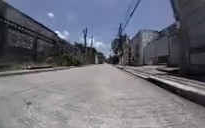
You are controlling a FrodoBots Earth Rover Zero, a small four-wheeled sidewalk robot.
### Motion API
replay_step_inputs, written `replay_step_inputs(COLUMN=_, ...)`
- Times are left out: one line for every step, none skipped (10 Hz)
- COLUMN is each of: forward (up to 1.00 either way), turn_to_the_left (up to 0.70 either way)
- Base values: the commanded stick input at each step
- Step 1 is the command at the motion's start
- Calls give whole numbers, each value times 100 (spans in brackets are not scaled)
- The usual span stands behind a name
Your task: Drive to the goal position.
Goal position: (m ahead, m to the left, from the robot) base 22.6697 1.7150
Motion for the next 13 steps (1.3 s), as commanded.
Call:
replay_step_inputs(forward=100, turn_to_the_left=-26)
replay_step_inputs(forward=100, turn_to_the_left=-26)
replay_step_inputs(forward=100, turn_to_the_left=-26)
replay_step_inputs(forward=100, turn_to_the_left=14)
replay_step_inputs(forward=100, turn_to_the_left=14)
replay_step_inputs(forward=100, turn_to_the_left=12)
replay_step_inputs(forward=100, turn_to_the_left=-14)
replay_step_inputs(forward=100, turn_to_the_left=-26)
replay_step_inputs(forward=100, turn_to_the_left=-9)
replay_step_inputs(forward=100, turn_to_the_left=14)
replay_step_inputs(forward=100, turn_to_the_left=14)
replay_step_inputs(forward=100, turn_to_the_left=-24)
replay_step_inputs(forward=100, turn_to_the_left=-7)
